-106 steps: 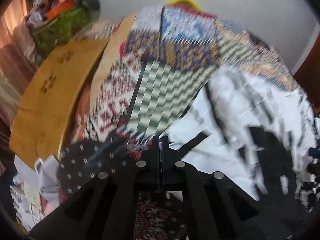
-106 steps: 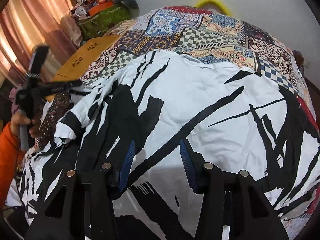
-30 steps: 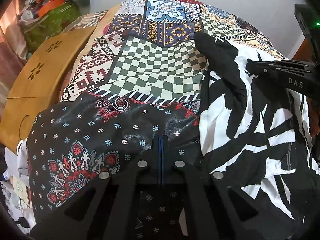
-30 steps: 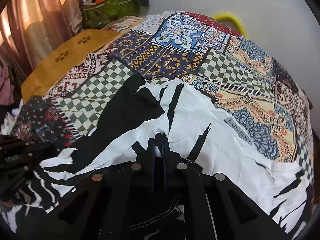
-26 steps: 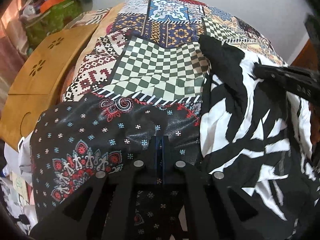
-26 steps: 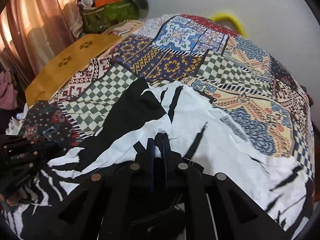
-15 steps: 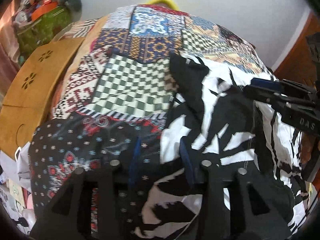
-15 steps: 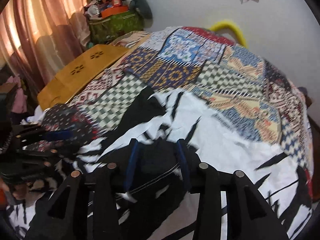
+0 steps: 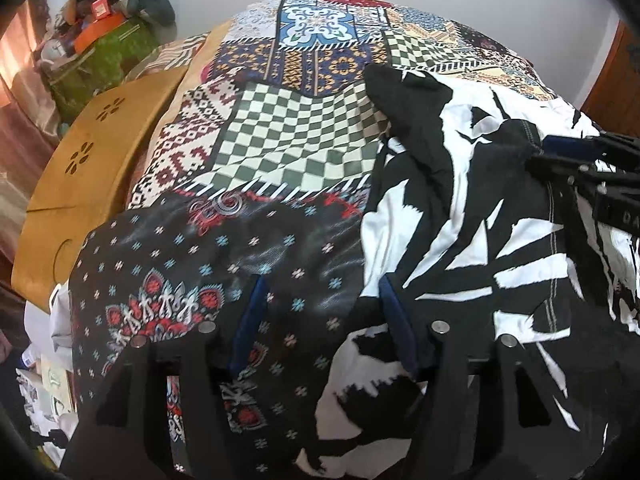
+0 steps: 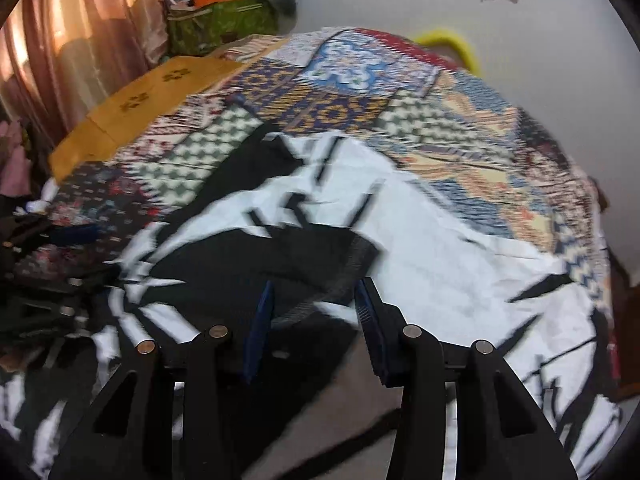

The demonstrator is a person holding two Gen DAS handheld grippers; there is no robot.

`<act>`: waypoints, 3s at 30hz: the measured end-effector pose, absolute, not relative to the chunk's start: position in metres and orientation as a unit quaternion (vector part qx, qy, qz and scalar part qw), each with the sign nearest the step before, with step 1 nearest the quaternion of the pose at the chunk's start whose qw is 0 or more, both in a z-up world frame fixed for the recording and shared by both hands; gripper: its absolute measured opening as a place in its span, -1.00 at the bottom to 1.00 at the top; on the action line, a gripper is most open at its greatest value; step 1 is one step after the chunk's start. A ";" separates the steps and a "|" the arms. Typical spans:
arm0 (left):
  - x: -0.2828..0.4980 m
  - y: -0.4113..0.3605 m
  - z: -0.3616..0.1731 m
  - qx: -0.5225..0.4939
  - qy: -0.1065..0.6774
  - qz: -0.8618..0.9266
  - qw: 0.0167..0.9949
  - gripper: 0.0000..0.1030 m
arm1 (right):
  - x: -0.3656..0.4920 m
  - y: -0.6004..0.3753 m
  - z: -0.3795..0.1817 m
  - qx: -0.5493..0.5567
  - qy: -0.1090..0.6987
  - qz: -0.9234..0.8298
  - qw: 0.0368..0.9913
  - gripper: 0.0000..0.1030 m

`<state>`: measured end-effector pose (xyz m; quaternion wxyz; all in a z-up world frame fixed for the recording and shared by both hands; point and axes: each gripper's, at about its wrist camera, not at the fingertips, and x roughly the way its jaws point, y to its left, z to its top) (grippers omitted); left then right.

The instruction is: Fold small clothes

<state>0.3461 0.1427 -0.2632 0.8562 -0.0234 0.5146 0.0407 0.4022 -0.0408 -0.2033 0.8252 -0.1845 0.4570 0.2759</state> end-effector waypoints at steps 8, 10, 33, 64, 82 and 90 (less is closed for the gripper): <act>0.334 0.148 -0.264 -0.027 0.521 0.064 0.851 0.22 | 0.416 -0.081 -0.192 -0.148 0.466 0.221 0.844 -0.24; 0.331 0.149 -0.262 -0.019 0.524 0.071 0.849 0.22 | 0.413 -0.089 -0.186 -0.122 0.468 0.233 0.843 -0.24; 0.397 0.132 -0.268 -0.065 0.515 0.056 0.853 0.24 | 0.424 -0.047 -0.208 -0.147 0.435 0.290 0.839 -0.92; 0.355 0.075 -0.142 -0.005 0.436 0.027 0.900 0.29 | 0.349 -0.175 -0.097 -0.027 0.385 0.223 0.895 -0.31; 0.401 -0.060 -0.191 0.057 0.476 -0.056 0.876 0.46 | 0.345 -0.341 -0.143 0.049 0.442 0.116 0.888 -0.01; 0.415 -0.071 -0.222 0.054 0.502 -0.066 0.860 0.46 | 0.372 -0.361 -0.184 0.126 0.467 0.111 0.868 -0.01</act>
